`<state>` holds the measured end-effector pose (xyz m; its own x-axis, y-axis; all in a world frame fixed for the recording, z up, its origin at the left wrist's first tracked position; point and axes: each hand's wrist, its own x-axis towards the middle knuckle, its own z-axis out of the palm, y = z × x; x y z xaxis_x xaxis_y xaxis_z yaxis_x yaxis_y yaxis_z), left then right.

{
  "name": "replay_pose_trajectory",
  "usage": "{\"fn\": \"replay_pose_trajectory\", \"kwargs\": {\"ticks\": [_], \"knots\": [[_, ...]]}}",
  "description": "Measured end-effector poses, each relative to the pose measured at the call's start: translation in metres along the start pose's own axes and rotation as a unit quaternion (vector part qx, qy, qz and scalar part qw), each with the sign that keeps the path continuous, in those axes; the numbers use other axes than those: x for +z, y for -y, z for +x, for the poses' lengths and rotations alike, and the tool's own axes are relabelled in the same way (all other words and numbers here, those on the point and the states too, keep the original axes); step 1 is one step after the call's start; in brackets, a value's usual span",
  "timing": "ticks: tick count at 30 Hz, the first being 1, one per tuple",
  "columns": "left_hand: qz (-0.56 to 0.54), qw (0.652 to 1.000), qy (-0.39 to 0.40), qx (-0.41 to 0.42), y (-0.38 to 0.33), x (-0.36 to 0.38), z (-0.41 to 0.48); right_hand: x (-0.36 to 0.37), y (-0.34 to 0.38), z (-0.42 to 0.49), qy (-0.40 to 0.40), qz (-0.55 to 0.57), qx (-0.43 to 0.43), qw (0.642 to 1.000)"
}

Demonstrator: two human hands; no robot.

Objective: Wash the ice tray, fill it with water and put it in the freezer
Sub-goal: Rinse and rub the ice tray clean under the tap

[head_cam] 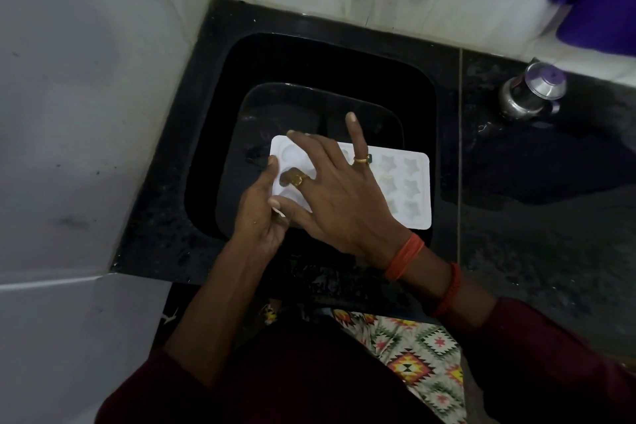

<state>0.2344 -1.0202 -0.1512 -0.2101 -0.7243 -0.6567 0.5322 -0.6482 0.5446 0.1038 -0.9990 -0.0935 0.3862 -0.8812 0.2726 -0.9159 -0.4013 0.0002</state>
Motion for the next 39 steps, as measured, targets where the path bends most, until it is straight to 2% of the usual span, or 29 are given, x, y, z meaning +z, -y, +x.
{"fn": "replay_pose_trajectory", "kwargs": {"ticks": [8, 21, 24, 32, 39], "knots": [[0.019, 1.0, 0.007, 0.015, 0.001, 0.0, 0.0, 0.013, 0.001, 0.002, 0.031, -0.009, 0.003, 0.999], [-0.003, 0.999, 0.024, 0.03, 0.001, 0.001, 0.001, 0.012, 0.003, 0.006, 0.024, -0.014, 0.0, 1.0], [-0.006, 1.0, 0.008, 0.022, 0.0, 0.0, 0.001, 0.016, 0.003, 0.006, 0.03, -0.012, -0.001, 0.999], [0.0, 0.999, -0.036, -0.004, -0.001, 0.001, -0.001, 0.02, -0.003, 0.01, 0.006, -0.025, -0.006, 1.0], [0.001, 1.0, -0.029, -0.006, -0.001, 0.002, 0.001, 0.02, -0.009, 0.008, -0.02, -0.033, 0.001, 0.999]]}}
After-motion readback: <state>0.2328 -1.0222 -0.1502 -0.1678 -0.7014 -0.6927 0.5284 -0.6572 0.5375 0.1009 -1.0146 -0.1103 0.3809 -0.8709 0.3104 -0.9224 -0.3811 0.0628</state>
